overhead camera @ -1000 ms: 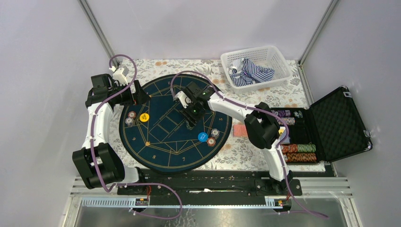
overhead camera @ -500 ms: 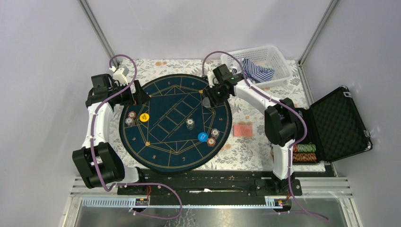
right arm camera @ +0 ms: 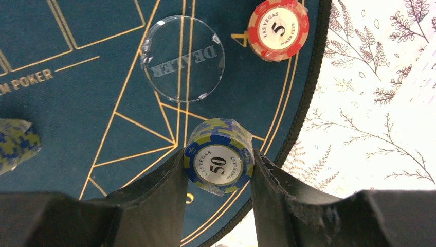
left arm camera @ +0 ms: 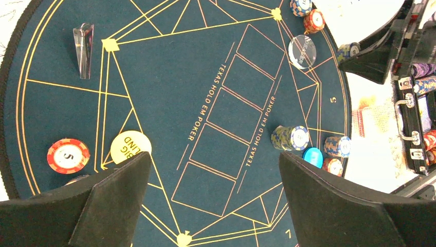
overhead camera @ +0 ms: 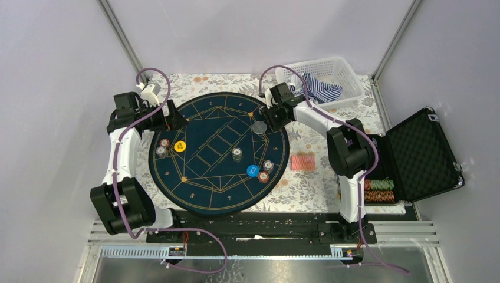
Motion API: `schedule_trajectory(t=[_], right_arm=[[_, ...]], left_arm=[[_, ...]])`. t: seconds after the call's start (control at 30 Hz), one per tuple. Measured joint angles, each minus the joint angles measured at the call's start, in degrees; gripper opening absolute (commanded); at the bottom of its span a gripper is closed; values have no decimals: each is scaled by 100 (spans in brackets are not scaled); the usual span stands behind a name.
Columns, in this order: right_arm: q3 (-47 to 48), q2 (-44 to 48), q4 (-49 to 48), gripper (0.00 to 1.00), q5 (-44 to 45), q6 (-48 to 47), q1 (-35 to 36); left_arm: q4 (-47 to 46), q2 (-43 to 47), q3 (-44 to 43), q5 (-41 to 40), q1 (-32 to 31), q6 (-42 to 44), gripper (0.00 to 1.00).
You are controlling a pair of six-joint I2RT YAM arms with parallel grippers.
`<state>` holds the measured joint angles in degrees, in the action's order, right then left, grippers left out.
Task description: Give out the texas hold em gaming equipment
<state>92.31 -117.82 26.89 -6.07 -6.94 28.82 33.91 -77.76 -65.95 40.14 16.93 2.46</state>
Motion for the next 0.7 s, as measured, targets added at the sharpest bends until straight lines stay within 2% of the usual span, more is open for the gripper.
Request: schedule_trajectory(t=[0.37,0.7], right_arm=[[109,-686,-212,45,282,39,0],[450,-898,-326,47,428,33,0]], left_arm=[[-13,-48,0,2,0,-2,99],[-17,-87,0,7,0,-2,99]])
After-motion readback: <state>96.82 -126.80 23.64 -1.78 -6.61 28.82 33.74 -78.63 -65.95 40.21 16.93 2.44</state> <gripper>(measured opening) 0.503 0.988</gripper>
